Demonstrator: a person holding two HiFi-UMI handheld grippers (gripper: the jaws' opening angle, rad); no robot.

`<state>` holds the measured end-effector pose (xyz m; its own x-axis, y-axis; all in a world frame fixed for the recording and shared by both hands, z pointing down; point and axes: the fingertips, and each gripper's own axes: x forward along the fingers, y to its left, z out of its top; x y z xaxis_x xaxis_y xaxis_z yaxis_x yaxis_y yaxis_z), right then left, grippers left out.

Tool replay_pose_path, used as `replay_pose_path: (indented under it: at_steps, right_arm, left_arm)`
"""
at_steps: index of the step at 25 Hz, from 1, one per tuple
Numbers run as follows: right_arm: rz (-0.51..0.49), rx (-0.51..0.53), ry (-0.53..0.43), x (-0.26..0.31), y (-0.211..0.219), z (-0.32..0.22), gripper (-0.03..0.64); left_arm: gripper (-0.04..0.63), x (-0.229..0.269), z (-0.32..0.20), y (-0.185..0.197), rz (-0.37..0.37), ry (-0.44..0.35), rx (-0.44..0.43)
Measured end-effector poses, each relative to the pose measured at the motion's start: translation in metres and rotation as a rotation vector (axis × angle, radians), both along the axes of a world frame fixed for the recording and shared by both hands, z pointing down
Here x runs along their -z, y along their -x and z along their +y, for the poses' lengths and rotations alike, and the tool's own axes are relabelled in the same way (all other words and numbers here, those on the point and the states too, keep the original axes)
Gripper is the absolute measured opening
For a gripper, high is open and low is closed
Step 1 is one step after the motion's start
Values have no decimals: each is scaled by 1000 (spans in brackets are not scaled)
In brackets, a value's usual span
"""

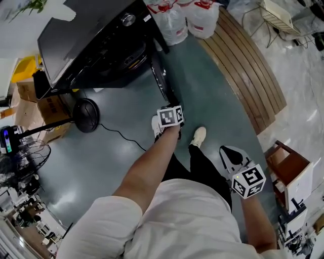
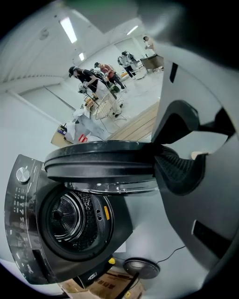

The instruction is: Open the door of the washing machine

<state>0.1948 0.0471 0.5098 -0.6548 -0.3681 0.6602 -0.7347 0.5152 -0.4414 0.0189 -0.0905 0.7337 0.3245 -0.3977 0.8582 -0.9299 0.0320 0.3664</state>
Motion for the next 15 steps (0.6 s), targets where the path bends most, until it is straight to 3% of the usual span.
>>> replay_pose_path:
  at_steps: [15]
  right_arm:
    - [2, -58, 13, -7, -45, 16, 11]
  left_arm:
    - [80, -1, -38, -73, 95, 29, 131]
